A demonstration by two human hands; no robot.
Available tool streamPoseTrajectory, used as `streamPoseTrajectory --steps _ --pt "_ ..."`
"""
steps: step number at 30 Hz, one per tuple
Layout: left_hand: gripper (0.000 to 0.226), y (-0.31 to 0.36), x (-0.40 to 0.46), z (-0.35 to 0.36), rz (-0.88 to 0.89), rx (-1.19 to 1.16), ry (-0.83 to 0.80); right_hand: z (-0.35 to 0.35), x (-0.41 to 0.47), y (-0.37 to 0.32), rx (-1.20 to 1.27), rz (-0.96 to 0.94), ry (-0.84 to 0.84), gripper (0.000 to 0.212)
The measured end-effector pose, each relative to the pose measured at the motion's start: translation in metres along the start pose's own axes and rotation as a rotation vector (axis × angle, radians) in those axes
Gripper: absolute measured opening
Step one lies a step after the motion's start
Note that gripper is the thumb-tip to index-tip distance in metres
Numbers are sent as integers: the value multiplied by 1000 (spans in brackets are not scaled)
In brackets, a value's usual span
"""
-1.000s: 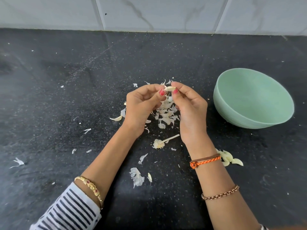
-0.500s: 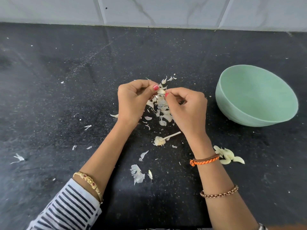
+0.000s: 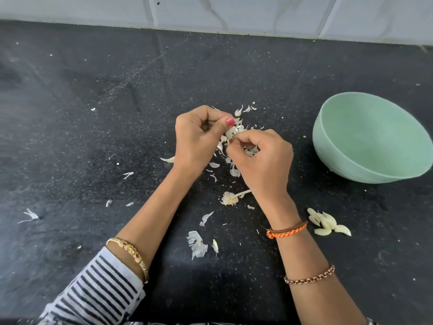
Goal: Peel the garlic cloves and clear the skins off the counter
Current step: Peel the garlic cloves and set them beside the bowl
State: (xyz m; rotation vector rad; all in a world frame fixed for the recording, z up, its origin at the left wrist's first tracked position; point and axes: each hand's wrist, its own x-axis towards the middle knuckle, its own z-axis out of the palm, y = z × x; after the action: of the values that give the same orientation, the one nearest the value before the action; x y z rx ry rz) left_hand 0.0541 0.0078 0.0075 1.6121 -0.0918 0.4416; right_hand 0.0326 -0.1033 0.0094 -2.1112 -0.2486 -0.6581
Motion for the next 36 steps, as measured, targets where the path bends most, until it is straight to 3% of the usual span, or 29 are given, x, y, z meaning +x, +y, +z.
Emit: streamPoseTrajectory --steps 5,10,16,28,36 --pt "12 1 -5 7 -11 -46 -27 0 0 3 59 31 74 25" --pt "19 -2 1 -1 -5 -81 19 -5 4 -1 264 162 -49 12" --pt "13 -4 1 -1 23 -32 24 -7 6 3 220 178 -152 12" --pt "15 -1 0 1 41 22 -42 -5 3 0 39 69 -13 16" --pt "22 -2 -5 6 131 94 -28 -5 1 -2 126 249 3 18"
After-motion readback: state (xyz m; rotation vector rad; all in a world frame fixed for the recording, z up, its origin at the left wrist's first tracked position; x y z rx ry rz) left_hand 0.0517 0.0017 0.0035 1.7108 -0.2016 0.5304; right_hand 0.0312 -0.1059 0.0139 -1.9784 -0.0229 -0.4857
